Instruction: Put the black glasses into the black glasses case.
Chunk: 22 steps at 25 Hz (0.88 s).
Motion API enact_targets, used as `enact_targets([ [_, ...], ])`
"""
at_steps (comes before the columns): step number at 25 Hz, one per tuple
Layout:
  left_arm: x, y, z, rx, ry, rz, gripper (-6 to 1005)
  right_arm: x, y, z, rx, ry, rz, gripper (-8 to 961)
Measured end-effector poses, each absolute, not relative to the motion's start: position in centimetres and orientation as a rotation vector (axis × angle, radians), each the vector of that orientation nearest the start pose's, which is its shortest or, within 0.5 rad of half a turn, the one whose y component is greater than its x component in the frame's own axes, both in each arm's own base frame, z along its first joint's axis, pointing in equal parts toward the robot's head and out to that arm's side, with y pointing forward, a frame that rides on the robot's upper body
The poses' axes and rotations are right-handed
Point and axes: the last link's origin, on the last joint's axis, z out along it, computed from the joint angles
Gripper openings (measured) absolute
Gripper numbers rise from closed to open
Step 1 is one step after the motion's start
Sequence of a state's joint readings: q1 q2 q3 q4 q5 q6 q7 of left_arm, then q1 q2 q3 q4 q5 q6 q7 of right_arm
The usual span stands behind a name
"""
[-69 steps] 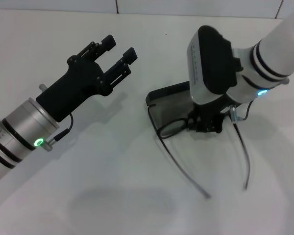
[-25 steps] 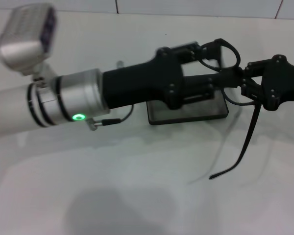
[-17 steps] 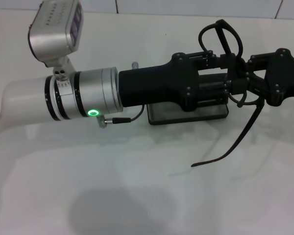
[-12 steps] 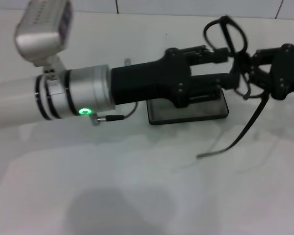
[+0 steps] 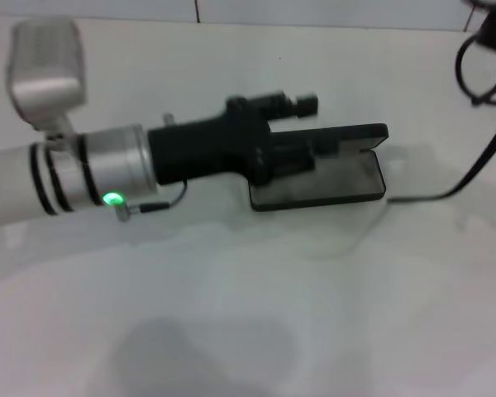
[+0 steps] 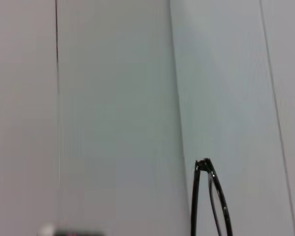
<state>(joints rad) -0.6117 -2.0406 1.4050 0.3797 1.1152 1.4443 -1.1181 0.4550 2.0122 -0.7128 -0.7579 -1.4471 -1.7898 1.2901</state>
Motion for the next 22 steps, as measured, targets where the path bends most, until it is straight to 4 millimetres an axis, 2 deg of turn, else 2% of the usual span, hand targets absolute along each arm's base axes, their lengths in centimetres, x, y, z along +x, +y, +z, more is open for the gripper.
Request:
enact_targets([
  [4, -18.3, 31.8, -8.0, -2.889, -0.317, -1.043, 642, 21.3, 33.1, 8.6, -2.37, 0.158, 1.377, 137],
  [7, -17.2, 30.7, -9.1, -2.983, -0.239, -1.04, 640, 20.6, 34.1, 7.5, -2.356, 0.18, 1.415, 139],
  [12, -16.0, 29.9, -8.3, -2.992, -0.191, -1.202, 641, 20.5, 35.2, 5.1, -2.37, 0.22, 1.373, 141],
  [22, -15.0, 30.7, -7.0, -2.872, -0.166, -1.341, 643, 20.9, 34.5, 1.7, -2.469, 0.174, 1.263, 146],
])
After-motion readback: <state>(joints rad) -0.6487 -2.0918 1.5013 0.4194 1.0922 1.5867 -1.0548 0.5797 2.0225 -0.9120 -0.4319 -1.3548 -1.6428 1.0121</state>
